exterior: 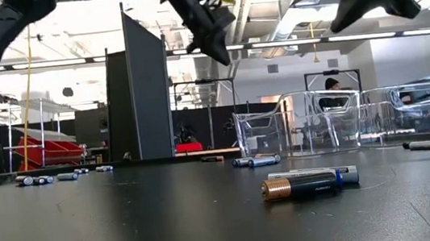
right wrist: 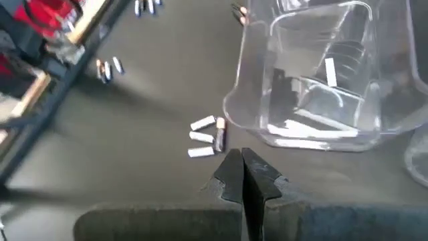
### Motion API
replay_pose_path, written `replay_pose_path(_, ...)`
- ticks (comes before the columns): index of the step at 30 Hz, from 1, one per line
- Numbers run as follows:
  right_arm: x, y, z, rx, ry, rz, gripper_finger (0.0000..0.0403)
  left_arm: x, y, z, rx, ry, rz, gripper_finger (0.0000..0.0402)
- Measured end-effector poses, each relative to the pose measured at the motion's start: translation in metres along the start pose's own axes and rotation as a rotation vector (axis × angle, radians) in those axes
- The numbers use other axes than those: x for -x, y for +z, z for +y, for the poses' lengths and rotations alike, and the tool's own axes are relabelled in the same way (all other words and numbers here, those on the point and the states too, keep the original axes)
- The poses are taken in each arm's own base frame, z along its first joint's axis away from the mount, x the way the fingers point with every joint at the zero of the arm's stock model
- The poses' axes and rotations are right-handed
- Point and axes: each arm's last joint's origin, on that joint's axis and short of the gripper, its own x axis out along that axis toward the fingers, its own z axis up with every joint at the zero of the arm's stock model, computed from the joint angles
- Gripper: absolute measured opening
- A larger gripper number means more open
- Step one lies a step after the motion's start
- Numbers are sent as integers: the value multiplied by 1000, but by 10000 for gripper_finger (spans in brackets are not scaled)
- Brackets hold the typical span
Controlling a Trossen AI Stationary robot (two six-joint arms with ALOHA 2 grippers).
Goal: Sort batteries
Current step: Move the left transparent bin beside the right transparent bin
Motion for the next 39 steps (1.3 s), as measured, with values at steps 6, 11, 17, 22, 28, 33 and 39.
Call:
replay_pose_path(6, 15, -12, 1, 46, 1, 70, 13, 6, -37, -37, 55, 52, 77, 1)
replay_pose_path(11, 27, -28, 0, 40, 8, 120, 13, -4, -88, -57, 200, 5, 13, 1)
replay_pose_path(17, 38, -34, -8, -32, -13, 116, 13, -41, -138, -65, 347, -143, -46, 1)
replay_pose_path(22, 41, -28, -17, -82, -44, 105, 13, -81, -145, -50, 403, -256, -37, 0)
replay_pose_path(28, 37, -17, -20, -148, -65, 70, 13, -113, -134, -27, 385, -303, -30, 0)
replay_pose_path(33, 31, -10, -21, -194, -95, 41, 13, -127, -118, 1, 359, -268, -76, 0)
replay_pose_path(39, 24, -4, -22, -247, -130, 13, 13, -141, -100, 42, 384, -283, -136, 0)
